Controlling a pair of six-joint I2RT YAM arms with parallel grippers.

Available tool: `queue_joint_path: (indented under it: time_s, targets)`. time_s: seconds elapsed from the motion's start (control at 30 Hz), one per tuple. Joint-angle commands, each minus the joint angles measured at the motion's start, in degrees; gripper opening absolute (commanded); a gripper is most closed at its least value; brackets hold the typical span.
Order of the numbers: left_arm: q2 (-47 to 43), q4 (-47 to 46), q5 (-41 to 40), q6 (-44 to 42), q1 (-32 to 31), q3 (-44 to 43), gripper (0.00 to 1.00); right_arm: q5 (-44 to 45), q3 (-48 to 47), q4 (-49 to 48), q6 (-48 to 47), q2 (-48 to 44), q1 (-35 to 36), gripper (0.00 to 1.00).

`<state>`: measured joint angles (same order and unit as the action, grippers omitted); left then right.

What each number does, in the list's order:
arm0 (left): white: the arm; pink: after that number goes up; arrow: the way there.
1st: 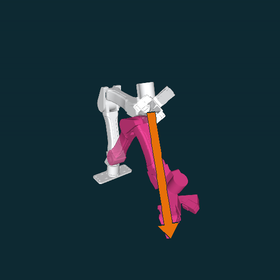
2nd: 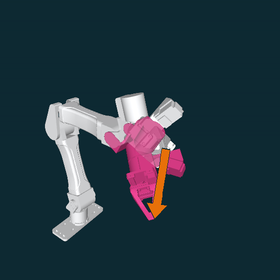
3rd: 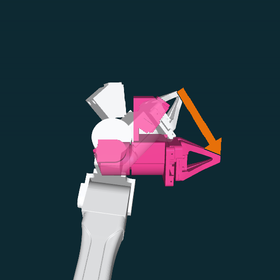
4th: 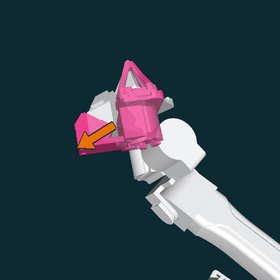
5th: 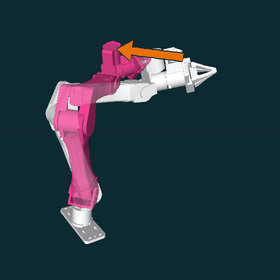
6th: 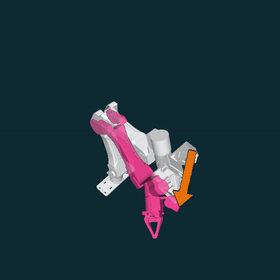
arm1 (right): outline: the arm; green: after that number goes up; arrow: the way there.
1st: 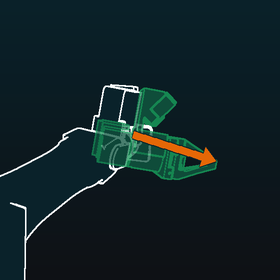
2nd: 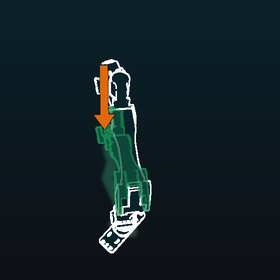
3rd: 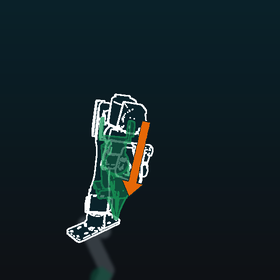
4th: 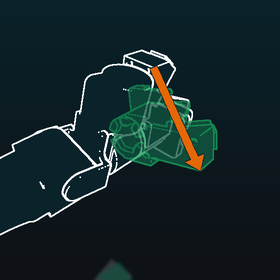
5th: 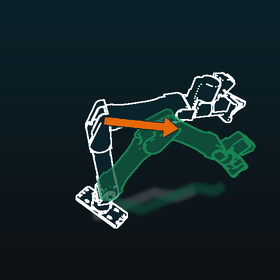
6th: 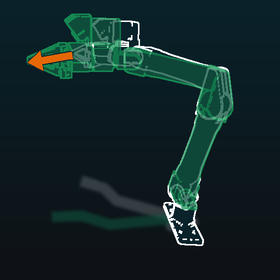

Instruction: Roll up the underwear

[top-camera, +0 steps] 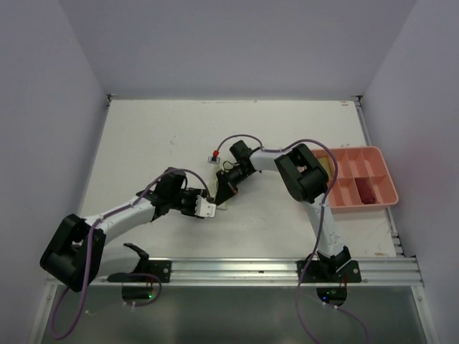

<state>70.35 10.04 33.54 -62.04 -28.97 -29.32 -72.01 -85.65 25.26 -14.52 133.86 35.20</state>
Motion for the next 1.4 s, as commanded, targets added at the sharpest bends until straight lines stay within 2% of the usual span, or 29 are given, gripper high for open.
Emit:
queue_joint_path:
  time_s: [0.0,0.13,0.33,0.47,0.63,0.67,0.77,0.8,0.9,0.97,1.17,1.37]
  targets:
    - [1.63,-8.63,-0.49,-4.05,-2.23,1.46,0.50,1.08,-1.54,2.87,-1.82,1.93,0.31,0.00]
    - [3.39,-12.85,-1.55,-3.97,-4.68,2.52,0.51,1.26,-1.98,3.75,-2.44,2.28,0.39,0.00]
    - [8.39,-13.64,-3.30,-2.56,-5.13,0.76,0.50,0.55,-2.77,6.11,-4.89,2.63,0.31,0.00]
    - [12.27,-8.22,-5.15,-1.94,-5.13,-1.88,0.46,0.20,-3.39,9.19,-7.18,2.98,0.31,0.00]
    - [12.80,-6.63,-6.12,0.16,-5.13,-1.61,0.44,0.11,-3.74,11.21,-9.38,3.16,0.40,0.00]
    - [12.97,-5.92,-5.77,0.43,-5.22,-1.88,0.42,0.20,-3.83,11.74,-9.56,3.25,0.31,0.00]
    - [15.51,1.71,-4.54,0.78,-5.39,-5.82,0.19,0.20,-5.05,13.67,-10.70,3.25,0.31,0.01]
    - [17.78,3.91,-4.36,1.13,-5.48,-7.23,0.08,0.20,-5.23,13.77,-10.79,3.07,0.22,0.04]
    - [20.61,10.78,-3.92,3.24,-5.48,-11.63,0.00,1.25,-6.37,13.77,-10.53,1.23,-0.13,0.18]
    - [21.06,13.06,-2.96,4.03,-5.39,-12.25,0.00,1.69,-7.69,14.38,-9.91,0.44,-1.27,0.28]
    - [25.01,22.73,2.13,4.82,-4.96,-15.67,0.00,3.80,-14.45,14.56,-6.05,-3.60,-6.45,0.45]
    - [35.89,36.52,10.04,2.46,-0.83,-25.16,0.00,6.09,-15.61,14.91,-5.95,-10.19,-14.35,0.51]
